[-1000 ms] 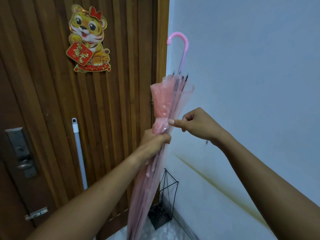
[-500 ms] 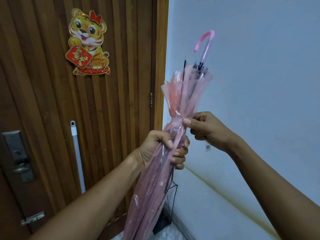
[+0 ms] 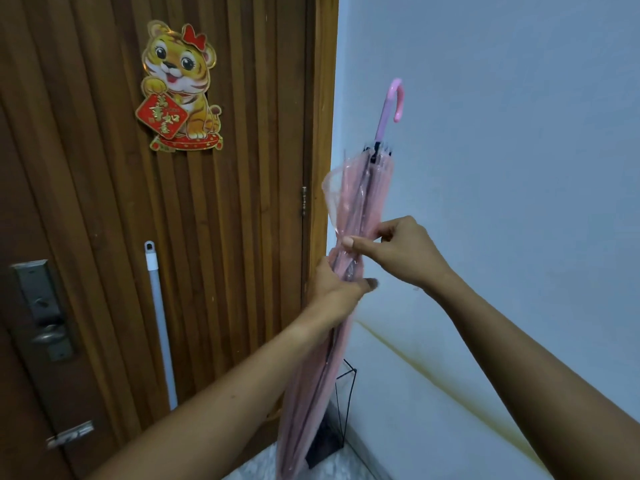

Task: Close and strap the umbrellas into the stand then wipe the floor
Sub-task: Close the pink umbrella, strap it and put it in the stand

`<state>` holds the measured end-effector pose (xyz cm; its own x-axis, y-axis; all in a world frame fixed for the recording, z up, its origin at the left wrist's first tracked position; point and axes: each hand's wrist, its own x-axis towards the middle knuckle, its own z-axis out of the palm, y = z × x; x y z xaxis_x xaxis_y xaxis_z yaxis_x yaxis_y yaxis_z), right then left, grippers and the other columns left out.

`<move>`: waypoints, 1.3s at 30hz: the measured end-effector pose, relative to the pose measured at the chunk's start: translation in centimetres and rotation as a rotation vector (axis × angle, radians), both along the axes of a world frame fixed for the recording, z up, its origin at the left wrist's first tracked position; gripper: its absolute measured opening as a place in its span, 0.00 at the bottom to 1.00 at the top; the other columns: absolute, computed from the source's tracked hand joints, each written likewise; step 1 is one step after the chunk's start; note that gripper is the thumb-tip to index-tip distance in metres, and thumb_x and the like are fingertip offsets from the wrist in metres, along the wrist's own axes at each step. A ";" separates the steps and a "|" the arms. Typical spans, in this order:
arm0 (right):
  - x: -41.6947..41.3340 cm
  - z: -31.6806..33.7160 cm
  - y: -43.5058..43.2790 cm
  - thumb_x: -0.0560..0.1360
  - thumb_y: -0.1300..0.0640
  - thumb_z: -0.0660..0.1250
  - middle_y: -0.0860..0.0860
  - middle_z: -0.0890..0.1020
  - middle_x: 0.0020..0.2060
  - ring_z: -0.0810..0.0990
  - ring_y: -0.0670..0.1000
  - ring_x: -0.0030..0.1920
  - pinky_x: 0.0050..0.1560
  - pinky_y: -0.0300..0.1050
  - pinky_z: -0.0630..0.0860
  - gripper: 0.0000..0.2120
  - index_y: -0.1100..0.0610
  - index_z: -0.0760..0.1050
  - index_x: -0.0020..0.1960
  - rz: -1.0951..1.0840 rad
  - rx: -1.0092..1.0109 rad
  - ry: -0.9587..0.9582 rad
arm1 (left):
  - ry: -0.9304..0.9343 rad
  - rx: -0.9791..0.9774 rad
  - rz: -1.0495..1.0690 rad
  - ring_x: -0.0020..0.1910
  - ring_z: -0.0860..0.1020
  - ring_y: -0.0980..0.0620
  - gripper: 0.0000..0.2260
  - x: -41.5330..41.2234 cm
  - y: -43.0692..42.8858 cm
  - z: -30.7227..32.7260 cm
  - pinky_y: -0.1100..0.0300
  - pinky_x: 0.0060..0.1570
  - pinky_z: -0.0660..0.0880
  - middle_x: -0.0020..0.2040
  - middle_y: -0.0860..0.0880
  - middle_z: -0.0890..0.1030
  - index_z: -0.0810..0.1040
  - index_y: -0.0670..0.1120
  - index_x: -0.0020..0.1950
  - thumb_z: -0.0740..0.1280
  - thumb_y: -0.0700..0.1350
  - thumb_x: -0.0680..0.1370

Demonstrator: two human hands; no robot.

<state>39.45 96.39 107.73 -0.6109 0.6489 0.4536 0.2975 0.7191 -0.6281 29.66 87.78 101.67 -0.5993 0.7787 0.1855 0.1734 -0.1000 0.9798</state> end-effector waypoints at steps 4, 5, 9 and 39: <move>0.5 0.6 0.1 0.73 0.39 0.72 0.48 0.77 0.26 0.65 0.44 0.22 0.25 0.33 0.62 0.27 0.57 0.74 0.27 0.079 -0.046 -0.022 | -0.027 0.031 0.063 0.32 0.69 0.51 0.11 -0.6 -0.6 0.6 0.60 0.32 0.66 0.33 0.52 0.71 0.76 0.49 0.43 0.66 0.33 0.69; 0.8 0.8 0.0 0.75 0.41 0.72 0.50 0.78 0.27 0.65 0.43 0.22 0.25 0.31 0.62 0.28 0.61 0.71 0.27 0.128 -0.074 -0.008 | -0.035 0.010 0.077 0.31 0.66 0.50 0.09 -0.8 -0.9 0.8 0.60 0.32 0.63 0.31 0.51 0.69 0.73 0.48 0.39 0.66 0.34 0.67; 2.0 1.7 -0.5 0.76 0.46 0.72 0.44 0.67 0.20 0.59 0.44 0.23 0.25 0.31 0.60 0.27 0.69 0.74 0.34 0.234 -0.110 0.025 | -0.192 0.005 -0.032 0.25 0.65 0.48 0.07 -1.4 -1.8 1.8 0.60 0.30 0.63 0.27 0.46 0.67 0.72 0.43 0.33 0.63 0.37 0.56; 1.6 1.2 -0.4 0.72 0.45 0.77 0.57 0.71 0.32 0.61 0.46 0.27 0.27 0.32 0.61 0.24 0.68 0.79 0.38 0.220 -0.254 0.134 | 0.023 0.042 -0.017 0.32 0.66 0.49 0.05 -0.9 -2.0 0.8 0.54 0.34 0.64 0.30 0.48 0.69 0.71 0.45 0.33 0.67 0.39 0.61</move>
<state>41.02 96.03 108.93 -0.6947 0.6107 0.3801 0.0559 0.5726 -0.8179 28.80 85.82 102.46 -0.5815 0.7799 0.2316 0.1936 -0.1438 0.9705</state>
